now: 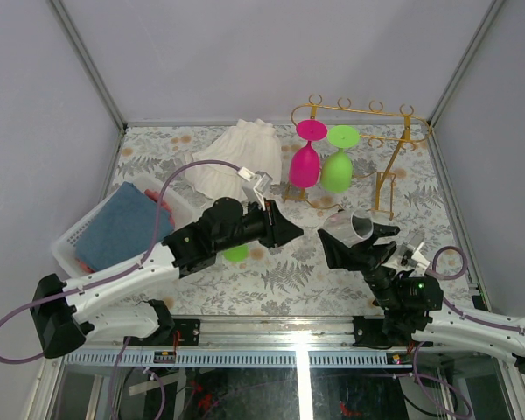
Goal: Place the wine glass upside down on the wine glass rack
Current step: Pick up the wine glass at the center of the board.
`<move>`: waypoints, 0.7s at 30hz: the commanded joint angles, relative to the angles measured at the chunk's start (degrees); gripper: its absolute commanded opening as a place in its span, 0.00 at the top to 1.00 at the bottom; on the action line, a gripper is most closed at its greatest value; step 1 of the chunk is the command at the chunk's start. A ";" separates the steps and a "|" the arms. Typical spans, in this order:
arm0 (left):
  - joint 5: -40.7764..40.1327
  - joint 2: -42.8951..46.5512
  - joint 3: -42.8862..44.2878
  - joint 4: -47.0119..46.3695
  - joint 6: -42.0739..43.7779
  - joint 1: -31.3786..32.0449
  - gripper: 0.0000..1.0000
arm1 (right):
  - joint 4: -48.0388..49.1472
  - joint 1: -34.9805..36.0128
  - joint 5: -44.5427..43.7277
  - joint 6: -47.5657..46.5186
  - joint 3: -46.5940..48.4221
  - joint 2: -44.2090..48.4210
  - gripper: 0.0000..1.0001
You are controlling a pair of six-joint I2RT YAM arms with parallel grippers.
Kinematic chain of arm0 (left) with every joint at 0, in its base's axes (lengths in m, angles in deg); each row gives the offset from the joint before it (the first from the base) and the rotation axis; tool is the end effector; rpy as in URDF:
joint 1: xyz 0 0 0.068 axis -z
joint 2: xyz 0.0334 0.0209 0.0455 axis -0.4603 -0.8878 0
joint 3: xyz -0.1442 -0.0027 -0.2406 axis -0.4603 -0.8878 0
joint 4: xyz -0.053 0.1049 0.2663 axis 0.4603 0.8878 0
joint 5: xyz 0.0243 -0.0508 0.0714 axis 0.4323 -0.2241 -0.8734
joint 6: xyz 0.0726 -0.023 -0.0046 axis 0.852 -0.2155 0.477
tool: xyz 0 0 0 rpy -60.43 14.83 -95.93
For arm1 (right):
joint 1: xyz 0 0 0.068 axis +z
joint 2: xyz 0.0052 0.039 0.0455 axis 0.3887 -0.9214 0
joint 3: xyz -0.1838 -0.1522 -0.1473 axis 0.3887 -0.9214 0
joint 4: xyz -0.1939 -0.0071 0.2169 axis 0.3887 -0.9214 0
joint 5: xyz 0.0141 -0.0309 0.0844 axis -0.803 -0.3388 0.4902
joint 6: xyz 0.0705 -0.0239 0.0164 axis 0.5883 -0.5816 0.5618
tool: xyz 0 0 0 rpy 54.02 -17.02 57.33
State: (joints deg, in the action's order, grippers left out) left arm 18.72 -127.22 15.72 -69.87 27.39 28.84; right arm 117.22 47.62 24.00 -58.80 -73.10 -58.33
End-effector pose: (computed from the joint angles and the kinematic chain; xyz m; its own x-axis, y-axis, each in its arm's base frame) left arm 0.1726 -0.2728 0.3211 -0.6581 -0.1461 -0.7387 0.6146 0.4626 -0.6390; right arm 0.0761 0.1304 0.3189 0.2645 0.6650 -0.6985 -0.7401 0.6043 0.2951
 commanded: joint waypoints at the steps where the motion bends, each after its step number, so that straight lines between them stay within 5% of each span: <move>1: -1.07 2.05 2.25 -0.79 1.05 0.55 1.00 | -0.31 0.23 -0.24 -1.44 0.84 0.26 0.76; 7: -3.32 4.12 3.04 -0.28 0.58 0.58 1.00 | -1.10 0.16 -0.63 -1.09 -0.29 1.40 0.61; 21: -5.75 5.43 3.87 0.98 0.33 0.53 1.00 | -5.19 0.16 -0.35 -0.25 -1.29 4.05 0.42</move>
State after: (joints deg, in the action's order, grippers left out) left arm 12.78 -124.08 16.62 -67.16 27.44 28.80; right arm 112.89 47.91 25.64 -58.43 -74.13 -55.07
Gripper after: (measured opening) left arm 0.128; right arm 0.767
